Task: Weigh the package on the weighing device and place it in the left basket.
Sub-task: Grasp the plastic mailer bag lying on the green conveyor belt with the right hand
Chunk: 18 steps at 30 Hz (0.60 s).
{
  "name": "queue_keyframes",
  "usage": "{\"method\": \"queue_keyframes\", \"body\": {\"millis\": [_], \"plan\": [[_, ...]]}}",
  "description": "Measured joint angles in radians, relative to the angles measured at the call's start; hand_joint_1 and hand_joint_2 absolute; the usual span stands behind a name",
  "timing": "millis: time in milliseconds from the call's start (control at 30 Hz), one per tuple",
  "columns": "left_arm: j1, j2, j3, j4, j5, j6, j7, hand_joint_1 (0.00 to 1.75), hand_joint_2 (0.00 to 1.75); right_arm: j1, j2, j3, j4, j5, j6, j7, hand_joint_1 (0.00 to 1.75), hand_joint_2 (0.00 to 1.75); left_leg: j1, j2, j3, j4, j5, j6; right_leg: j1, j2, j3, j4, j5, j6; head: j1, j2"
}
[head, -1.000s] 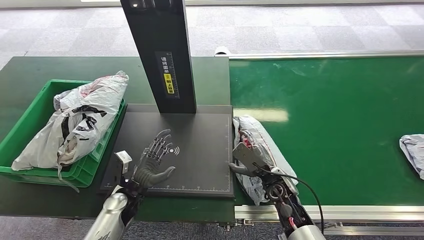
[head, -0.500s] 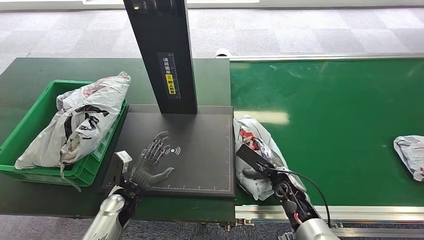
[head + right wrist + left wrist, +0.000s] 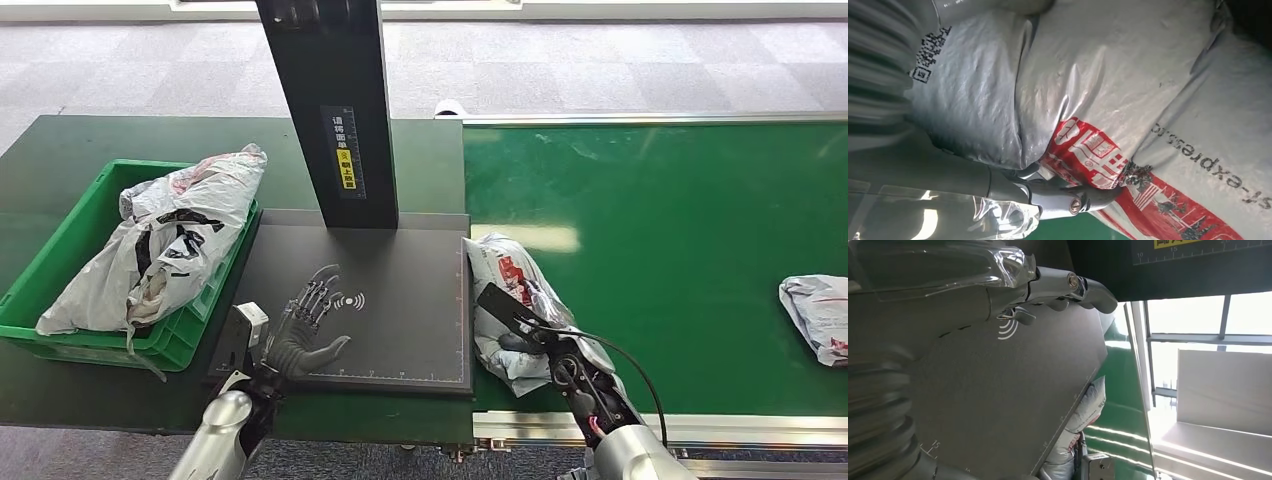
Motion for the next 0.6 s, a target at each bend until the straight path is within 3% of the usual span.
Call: {"method": "queue_keyframes", "body": {"millis": [300,600], "plan": [[0.002,0.000,0.000,-0.005,0.002,0.000,0.005,0.00,1.75,-0.023,0.002,-0.025,0.005,-0.035,0.063,-0.106,1.75,1.75,0.000,0.001,0.003,0.000,0.000,0.000,0.000,0.001,0.003,0.000,0.000,0.000,0.000,0.000],[0.005,0.000,0.000,-0.010,0.002,0.000,0.005,0.00,1.75,-0.031,0.005,-0.034,0.005,-0.040,0.068,-0.127,1.75,1.75,0.000,0.001,0.003,0.000,0.000,0.000,0.000,0.001,0.004,0.000,0.000,0.000,0.000,0.000]]}}
